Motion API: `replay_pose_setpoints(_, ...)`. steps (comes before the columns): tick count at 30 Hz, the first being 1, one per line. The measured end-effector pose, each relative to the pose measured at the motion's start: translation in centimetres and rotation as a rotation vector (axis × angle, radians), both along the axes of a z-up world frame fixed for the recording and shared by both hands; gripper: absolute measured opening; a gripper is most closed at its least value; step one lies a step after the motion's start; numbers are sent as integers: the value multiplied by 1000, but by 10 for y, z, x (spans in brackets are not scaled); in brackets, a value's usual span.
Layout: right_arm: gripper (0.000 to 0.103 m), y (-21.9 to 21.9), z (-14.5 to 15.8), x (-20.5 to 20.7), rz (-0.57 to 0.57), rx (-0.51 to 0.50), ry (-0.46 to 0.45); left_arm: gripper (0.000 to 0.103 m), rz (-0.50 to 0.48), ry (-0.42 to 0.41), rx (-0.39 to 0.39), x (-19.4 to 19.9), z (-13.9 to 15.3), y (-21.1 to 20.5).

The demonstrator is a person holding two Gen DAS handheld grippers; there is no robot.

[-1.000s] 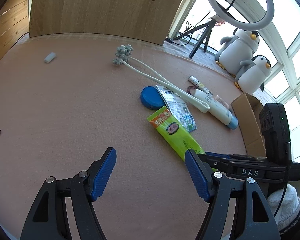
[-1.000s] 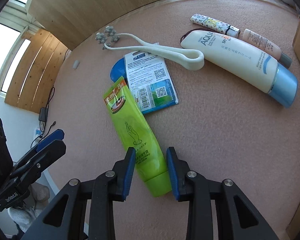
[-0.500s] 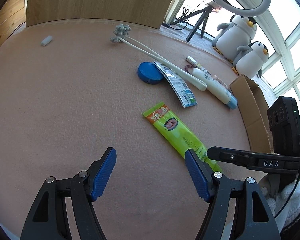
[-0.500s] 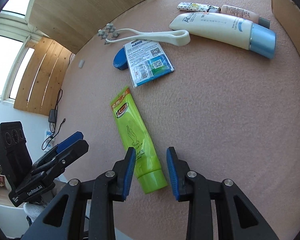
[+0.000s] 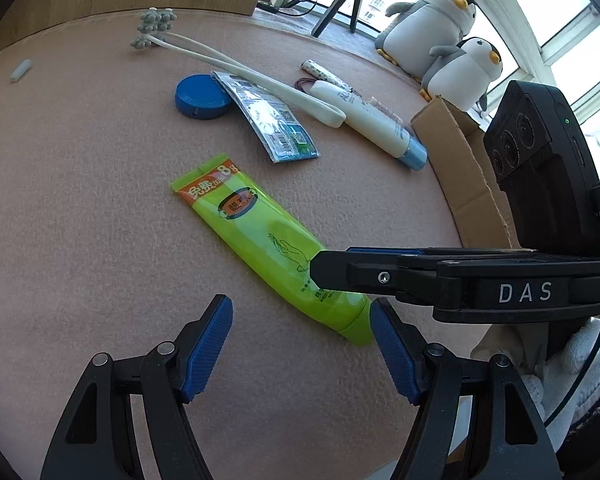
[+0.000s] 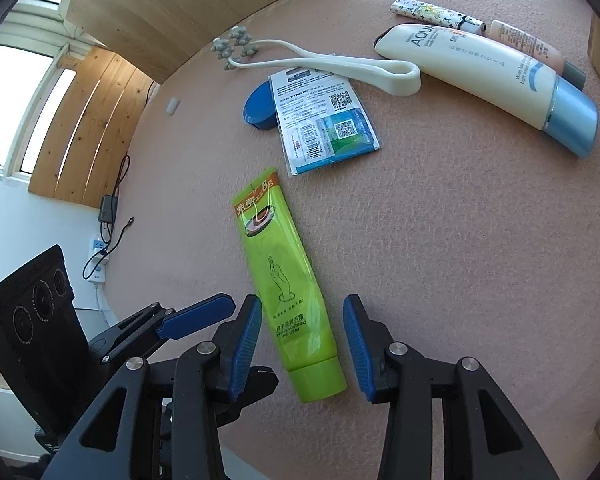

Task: Organize objects
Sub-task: 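Close the left gripper on the green tube and lift it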

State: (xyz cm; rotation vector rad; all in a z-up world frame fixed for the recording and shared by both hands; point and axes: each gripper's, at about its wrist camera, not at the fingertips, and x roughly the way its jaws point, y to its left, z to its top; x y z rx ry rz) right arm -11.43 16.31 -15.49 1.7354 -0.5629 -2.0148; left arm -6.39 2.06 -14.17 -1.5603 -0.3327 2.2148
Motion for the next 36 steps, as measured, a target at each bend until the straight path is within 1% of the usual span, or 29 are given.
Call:
replay_pose_setpoints(9, 39, -8, -3, -5, 60, 16, -14, 74, -21, -28, 29, -2, -6, 9)
replay_pose_setpoints(14, 39, -10, -5, -2, 92, 1, -29, 74, -38, -30, 47, 0, -7, 16)
replay_pose_setpoints(21, 38, -10, -4, 5, 108, -4, -29, 73, -34, -15, 35, 2, -6, 19)
replay_pose_setpoints(22, 36, -10, -4, 6, 109, -9, -29, 72, -30, -15, 37, 2, -6, 18)
replay_pose_setpoints(24, 34, -8, -4, 8, 97, -10, -27, 66, -32, -17, 49, 3, -5, 17)
replay_pose_setpoints(26, 29, -4, -6, 9, 79, -14, -26, 65, -32, -11, 47, 5, -3, 17)
replay_pose_setpoints(28, 27, 0, -7, 10, 67, -24, -26, 64, -32, -8, 45, 6, -2, 17)
replay_pose_setpoints(34, 27, 4, -3, 15, 50, -48, -15, 64, -36, 7, 54, 12, 0, 25)
replay_pose_setpoints(36, 27, 7, -1, 16, 42, -60, -12, 62, -44, 11, 61, 3, -1, 31)
